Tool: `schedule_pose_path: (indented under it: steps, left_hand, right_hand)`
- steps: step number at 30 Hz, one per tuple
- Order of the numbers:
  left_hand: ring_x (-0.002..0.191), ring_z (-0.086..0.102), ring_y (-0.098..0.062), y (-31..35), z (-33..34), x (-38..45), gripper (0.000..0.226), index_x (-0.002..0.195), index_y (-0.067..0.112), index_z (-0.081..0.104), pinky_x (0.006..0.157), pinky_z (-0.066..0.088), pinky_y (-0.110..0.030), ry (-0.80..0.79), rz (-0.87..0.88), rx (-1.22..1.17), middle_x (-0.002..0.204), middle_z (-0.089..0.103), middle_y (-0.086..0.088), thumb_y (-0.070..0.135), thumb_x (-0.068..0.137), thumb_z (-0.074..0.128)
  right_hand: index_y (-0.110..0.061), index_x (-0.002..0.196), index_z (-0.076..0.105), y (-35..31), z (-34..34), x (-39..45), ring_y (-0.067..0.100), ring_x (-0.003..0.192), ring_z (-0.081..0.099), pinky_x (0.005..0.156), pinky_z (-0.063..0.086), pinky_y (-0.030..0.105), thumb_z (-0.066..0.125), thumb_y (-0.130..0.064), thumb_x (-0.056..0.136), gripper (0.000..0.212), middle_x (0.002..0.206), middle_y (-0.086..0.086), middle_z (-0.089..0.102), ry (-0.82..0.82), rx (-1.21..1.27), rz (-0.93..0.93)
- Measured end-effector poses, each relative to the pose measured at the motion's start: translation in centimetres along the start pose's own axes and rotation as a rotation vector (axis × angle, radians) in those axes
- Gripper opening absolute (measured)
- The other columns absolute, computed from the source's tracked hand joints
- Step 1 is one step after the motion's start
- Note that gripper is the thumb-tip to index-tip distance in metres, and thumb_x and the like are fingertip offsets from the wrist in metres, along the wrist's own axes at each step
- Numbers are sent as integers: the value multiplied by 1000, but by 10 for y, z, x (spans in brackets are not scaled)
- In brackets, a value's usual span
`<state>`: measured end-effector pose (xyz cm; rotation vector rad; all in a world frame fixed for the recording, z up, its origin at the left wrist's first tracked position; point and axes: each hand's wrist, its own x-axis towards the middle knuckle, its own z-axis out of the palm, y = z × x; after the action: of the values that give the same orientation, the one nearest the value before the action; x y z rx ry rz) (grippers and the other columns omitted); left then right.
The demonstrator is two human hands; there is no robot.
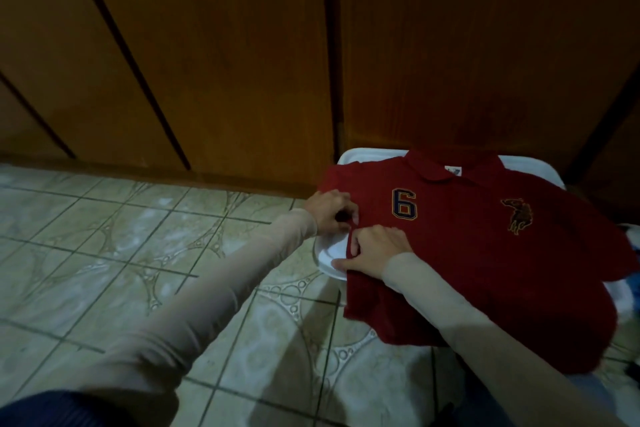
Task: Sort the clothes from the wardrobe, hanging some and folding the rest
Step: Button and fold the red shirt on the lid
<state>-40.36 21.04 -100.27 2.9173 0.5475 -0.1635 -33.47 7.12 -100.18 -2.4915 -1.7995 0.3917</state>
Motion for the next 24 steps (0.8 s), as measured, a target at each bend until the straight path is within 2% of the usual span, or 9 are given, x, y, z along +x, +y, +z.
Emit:
schedule_pose_path:
  steps: [2,4,8,11,13,16,18,24]
  left_hand:
    - [106,51,-20,2,-1,2,17,104,17,65,93,40,-39,49,30,-119,110,60,-4,20,89,60]
    - [100,56,-18,7,-8,4,13,98,12,68,93,43,-37,116,48,-287,105,64,-4,12,87,62]
    - [93,57,-8,23,-32,10,12,94,8,72,88,42,-17,235,70,-470,99,69,-3,7,84,66]
    - [88,58,-5,37,-52,21,10,92,8,73,79,40,-7,330,105,-521,94,70,-2,10,83,69]
    - [88,57,-5,47,-67,32,10,92,10,73,80,41,-12,379,136,-507,94,69,1,10,83,68]
    - [93,55,-8,61,-89,49,12,95,12,71,86,45,-22,425,160,-393,98,65,1,12,87,64]
    - [96,58,-13,68,-104,62,12,97,12,71,88,49,-28,464,165,-337,100,65,-1,13,88,62]
    - [100,59,-16,98,-151,96,14,100,16,69,86,46,-27,707,135,-256,106,66,-2,16,90,59]
  right_hand:
    - [-19,101,62,-4,7,1,22,110,54,94,33,39,52,-71,75,59,111,2,64,20,-63,47]
    - [-18,104,61,-5,11,-1,22,111,53,96,31,41,51,-72,75,63,112,2,63,58,-57,95]
    - [-19,100,59,2,7,-7,21,104,57,91,34,38,53,-60,82,45,104,0,65,291,40,178]
    - [-15,85,60,10,-1,-9,23,82,64,79,38,36,64,-47,77,33,83,2,67,574,52,274]
    - [-13,81,60,18,-12,-11,24,73,64,75,38,36,67,-35,71,25,75,3,66,679,71,323]
    - [-13,100,51,37,-35,-16,23,84,63,83,35,35,55,-28,78,26,88,2,66,623,142,392]
    - [-14,104,49,55,-56,-22,25,90,63,86,35,35,55,-24,79,28,95,2,65,647,182,443]
    - [-15,93,56,113,-112,-44,25,90,61,87,37,36,60,-26,82,16,95,2,64,750,210,548]
